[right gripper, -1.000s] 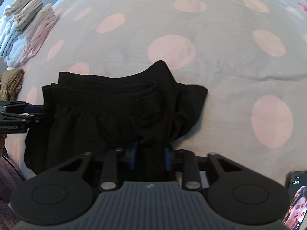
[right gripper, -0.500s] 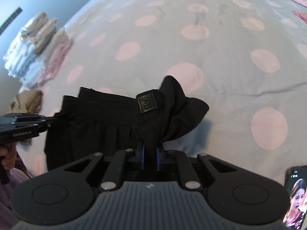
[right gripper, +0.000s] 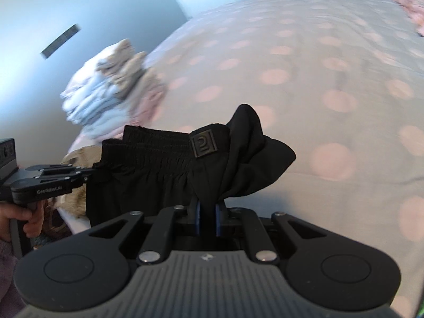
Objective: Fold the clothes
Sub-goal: 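Carry the folded trousers with both tools onto the striped garment beside the shirt stack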
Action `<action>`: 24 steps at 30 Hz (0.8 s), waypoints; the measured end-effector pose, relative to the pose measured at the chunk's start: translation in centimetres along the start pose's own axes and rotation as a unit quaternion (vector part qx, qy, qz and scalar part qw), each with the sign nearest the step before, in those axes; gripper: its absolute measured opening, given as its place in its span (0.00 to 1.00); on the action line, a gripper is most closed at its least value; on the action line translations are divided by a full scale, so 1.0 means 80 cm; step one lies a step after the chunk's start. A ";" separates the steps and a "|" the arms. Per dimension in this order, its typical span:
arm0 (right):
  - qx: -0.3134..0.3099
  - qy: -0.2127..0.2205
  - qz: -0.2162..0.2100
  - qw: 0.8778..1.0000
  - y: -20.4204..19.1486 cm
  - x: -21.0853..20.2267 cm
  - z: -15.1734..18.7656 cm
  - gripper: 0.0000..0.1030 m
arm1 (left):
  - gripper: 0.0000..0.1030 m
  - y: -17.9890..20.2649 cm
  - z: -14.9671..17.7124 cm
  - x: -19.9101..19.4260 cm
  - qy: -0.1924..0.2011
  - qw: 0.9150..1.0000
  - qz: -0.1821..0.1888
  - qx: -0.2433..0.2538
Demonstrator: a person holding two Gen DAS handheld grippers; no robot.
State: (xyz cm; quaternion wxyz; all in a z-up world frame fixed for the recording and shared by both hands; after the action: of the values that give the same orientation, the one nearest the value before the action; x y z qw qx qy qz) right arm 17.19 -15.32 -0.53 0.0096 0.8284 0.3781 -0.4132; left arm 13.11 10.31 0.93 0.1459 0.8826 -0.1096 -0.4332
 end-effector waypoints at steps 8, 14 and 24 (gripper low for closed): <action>-0.024 0.009 -0.092 0.995 -0.132 0.060 -0.068 0.11 | 0.04 -0.117 -0.027 -0.113 0.048 0.996 -0.055 -0.054; -0.046 0.010 -0.147 0.988 -0.242 0.127 -0.118 0.11 | 0.04 -0.216 -0.047 -0.196 0.075 0.986 -0.120 -0.084; -0.043 -0.038 -0.188 0.981 -0.355 0.245 -0.143 0.10 | 0.04 -0.362 -0.058 -0.235 0.070 0.972 -0.187 -0.124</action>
State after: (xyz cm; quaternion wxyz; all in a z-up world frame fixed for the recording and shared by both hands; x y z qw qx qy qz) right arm 14.22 20.82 1.88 -0.0181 0.7251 0.5437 -0.4222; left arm 7.47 44.09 7.18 0.1775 0.8907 0.1228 -0.4001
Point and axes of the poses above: each gripper's, at about its wrist camera, not at the fingertips, and x roughly the way its jaws point, y to its right, z to its underside, the point moved 7 cm from there along x, roughly the way its jaws point, and after that the axes turned 13 degrees about -x, right-handed, at the moved point
